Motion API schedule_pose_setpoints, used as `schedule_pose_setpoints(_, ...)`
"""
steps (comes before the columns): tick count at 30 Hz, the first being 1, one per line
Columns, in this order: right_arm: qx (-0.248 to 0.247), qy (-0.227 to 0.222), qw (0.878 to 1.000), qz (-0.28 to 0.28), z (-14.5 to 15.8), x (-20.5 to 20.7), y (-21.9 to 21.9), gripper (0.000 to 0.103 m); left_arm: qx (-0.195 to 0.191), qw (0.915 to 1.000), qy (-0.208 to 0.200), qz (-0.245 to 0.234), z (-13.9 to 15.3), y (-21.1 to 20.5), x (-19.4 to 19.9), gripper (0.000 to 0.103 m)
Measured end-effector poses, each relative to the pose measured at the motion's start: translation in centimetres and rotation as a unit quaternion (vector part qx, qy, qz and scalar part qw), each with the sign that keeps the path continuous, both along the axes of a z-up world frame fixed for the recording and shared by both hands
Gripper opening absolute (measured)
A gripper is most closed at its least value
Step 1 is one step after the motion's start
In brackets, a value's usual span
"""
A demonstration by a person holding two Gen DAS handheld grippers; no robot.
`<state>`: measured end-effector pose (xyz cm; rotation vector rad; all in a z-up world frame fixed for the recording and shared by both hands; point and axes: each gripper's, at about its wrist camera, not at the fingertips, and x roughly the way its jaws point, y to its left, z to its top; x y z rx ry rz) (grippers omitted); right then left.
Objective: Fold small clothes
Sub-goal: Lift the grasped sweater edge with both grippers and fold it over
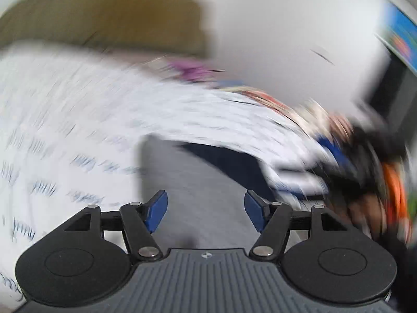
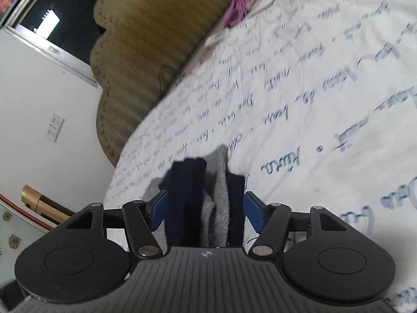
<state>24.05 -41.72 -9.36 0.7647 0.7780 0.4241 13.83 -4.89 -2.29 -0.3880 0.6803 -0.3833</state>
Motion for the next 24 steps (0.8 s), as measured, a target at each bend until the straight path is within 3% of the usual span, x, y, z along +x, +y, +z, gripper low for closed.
schedule_pose_setpoints(3,-0.020,0.026,0.999,0.013,-1.2,1.5,1.8,0.063,-0.101,0.9902,0.089,0.036,-3.2,2.6,4.9,0.064)
schedule_pose_setpoints(7,-0.031,0.029,0.998,0.037,-1.7,1.6,3.7,0.071,-0.153,0.9766,0.150,0.005,-6.6,1.8,7.6,0.064)
schedule_pose_setpoints(10,-0.035,0.025,0.998,0.051,-1.6,1.8,4.3,0.079,-0.171,0.9720,0.161,-0.011,-8.3,0.7,9.4,0.062)
schedule_pose_setpoints(11,-0.035,0.024,0.998,0.054,-1.6,1.9,4.4,0.079,-0.173,0.9722,0.157,-0.008,-8.5,0.5,9.6,0.058)
schedule_pose_setpoints(12,-0.035,0.024,0.998,0.052,-1.5,1.9,4.5,0.072,-0.167,0.9724,0.163,-0.002,-8.5,0.3,9.8,0.040)
schedule_pose_setpoints(13,-0.035,0.024,0.998,0.046,-1.4,1.7,4.4,0.055,-0.160,0.9720,0.173,-0.001,-8.5,0.1,9.9,0.030)
schedule_pose_setpoints(14,-0.041,0.030,0.998,0.040,-1.5,1.7,4.5,0.037,-0.153,0.9723,0.176,0.000,-8.5,0.0,10.1,0.028)
schedule_pose_setpoints(18,-0.046,0.019,0.998,0.032,-0.9,0.9,5.4,0.031,-0.126,0.9798,0.155,-0.007,-7.2,-0.1,9.3,0.020)
schedule_pose_setpoints(24,-0.031,-0.017,0.998,0.050,2.4,0.8,9.1,0.030,-0.113,0.9852,0.128,-0.014,-3.3,3.4,9.0,0.020)
